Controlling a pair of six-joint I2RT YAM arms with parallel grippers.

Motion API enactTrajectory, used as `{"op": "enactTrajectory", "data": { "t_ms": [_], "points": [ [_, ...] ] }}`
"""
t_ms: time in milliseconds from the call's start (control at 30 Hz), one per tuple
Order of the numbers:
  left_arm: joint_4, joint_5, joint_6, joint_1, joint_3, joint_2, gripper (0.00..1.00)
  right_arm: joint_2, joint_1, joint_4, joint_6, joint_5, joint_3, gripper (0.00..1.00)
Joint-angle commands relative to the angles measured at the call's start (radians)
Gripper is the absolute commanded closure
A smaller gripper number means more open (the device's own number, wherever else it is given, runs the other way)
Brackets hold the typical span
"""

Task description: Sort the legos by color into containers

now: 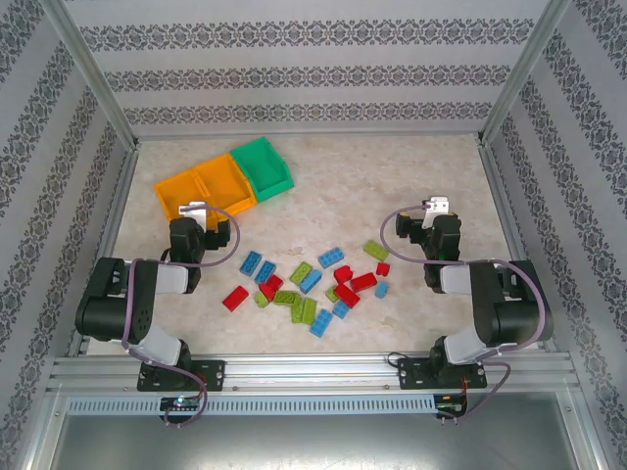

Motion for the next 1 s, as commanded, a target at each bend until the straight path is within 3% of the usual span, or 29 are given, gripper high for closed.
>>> {"op": "enactTrajectory", "data": {
  "t_ms": [0, 700, 767, 867, 967],
  "points": [
    [0.037, 0.015, 0.002, 0.016, 0.001, 0.003, 0.00, -0.009, -0.002, 0.033, 0.006, -0.011, 0.004, 0.02],
    [0.033, 0.031, -0.002, 0.024, 0.002, 0.003, 0.00, -0.014, -0.004, 0.024, 0.009, -0.024, 0.014, 0.04],
    [-0.027, -0.009, -0.019, 0.024, 0.027, -0.028, 0.00, -0.059, -0.002, -0.092, 0.003, -0.034, 0.056, 0.04],
    [-0.379, -0.120, -0.095, 0.025, 0.160, -0.148, 0.00, -0.164, -0.002, -0.422, 0.072, -0.010, 0.168, 0.05],
    [-0.560, -0.141, -0.187, 0.024, 0.216, -0.288, 0.00, -0.239, 0.001, -0.679, 0.116, -0.048, 0.258, 0.06]
  ]
}}
